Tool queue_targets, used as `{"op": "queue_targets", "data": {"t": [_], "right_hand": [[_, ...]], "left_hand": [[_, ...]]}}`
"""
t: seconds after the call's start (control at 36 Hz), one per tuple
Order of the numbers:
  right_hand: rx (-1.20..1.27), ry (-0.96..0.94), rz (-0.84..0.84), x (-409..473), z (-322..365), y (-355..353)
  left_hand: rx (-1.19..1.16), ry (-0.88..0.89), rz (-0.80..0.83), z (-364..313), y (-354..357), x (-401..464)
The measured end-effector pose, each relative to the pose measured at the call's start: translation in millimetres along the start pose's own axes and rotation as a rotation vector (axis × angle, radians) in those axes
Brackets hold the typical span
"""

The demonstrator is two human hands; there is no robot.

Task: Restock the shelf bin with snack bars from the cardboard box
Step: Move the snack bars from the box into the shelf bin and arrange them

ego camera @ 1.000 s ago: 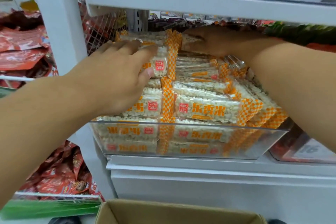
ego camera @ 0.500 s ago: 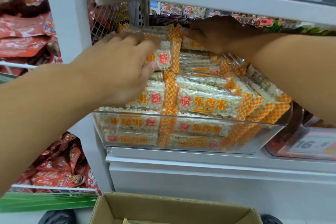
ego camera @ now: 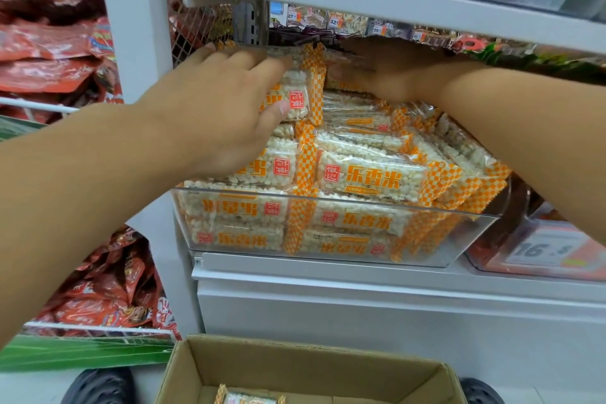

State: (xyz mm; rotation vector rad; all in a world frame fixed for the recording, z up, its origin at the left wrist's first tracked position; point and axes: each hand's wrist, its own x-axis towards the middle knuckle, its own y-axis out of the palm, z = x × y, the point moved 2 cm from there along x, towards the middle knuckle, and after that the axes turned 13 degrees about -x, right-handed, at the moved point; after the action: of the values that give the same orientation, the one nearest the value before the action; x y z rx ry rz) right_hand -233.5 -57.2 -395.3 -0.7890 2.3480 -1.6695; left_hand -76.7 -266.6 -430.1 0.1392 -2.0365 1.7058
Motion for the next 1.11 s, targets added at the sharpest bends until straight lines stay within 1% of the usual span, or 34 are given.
{"op": "queue_targets", "data": {"t": [0.11,0.19,0.25,0.31,0.36,0.39,0.44,0.5,0.53,0.56,0.58,0.61,0.64,0.67,0.69,0.72,0.75,0.81,0.86,0.94,1.03,1.11], "right_hand": [[0.029,-0.018,-0.003,-6,1,-1],[0.083,0.002,0.015,-24,8,-6],[0.100,-0.036,0.008,-46,17,-13],[0.110,-0.101,-0.052,-75,30,-24],[0.133,-0.151,-0.169,-108,48,-34],[0.158,-0.160,-0.256,-124,54,-37],[0.242,-0.146,-0.503,-165,68,-35],[0.379,-0.111,-0.745,-211,91,-22],[0.472,-0.098,-0.811,-229,107,-10],[0.580,-0.086,-0.819,-243,124,6],[0.688,-0.061,-0.761,-253,143,29],[0.785,-0.023,-0.633,-260,162,56],[0.854,0.015,-0.431,-264,180,89],[0.875,0.043,-0.162,-269,199,127],[0.847,0.057,0.113,-280,217,170],[0.813,0.070,0.325,-295,233,208],[0.798,0.098,0.466,-311,243,240],[0.808,0.155,0.678,-341,258,283],[0.810,0.175,0.836,-359,271,304],[0.788,0.205,0.963,-369,292,318],[0.740,0.124,1.008,-367,317,322],[0.734,0.190,0.972,-361,334,323]], "left_hand": [[0.009,0.041,-0.007,-1,-1,-5],[0.012,0.074,-0.008,-2,-3,-9],[0.012,0.106,-0.004,-5,-7,-14],[-0.013,0.150,-0.004,-11,-10,-21],[-0.052,0.184,-0.027,-19,-15,-34],[-0.063,0.200,-0.052,-23,-16,-40],[-0.074,0.253,-0.132,-35,-17,-58],[-0.121,0.338,-0.224,-48,-17,-79],[-0.152,0.377,-0.250,-53,-12,-90],[-0.183,0.401,-0.236,-57,-3,-103],[-0.206,0.392,-0.165,-60,10,-118],[-0.216,0.337,-0.028,-62,30,-133],[-0.197,0.248,0.162,-61,53,-148],[-0.144,0.146,0.382,-59,77,-165],[-0.085,0.045,0.592,-55,104,-185],[-0.048,-0.068,0.771,-51,129,-208],[-0.049,-0.185,0.886,-46,152,-229],[-0.119,-0.400,0.995,-44,190,-267],[-0.211,-0.533,1.081,-50,222,-299],[-0.310,-0.631,1.175,-63,256,-326],[-0.329,-0.698,1.222,-69,277,-334],[-0.386,-0.776,1.249,-70,280,-334]]}}
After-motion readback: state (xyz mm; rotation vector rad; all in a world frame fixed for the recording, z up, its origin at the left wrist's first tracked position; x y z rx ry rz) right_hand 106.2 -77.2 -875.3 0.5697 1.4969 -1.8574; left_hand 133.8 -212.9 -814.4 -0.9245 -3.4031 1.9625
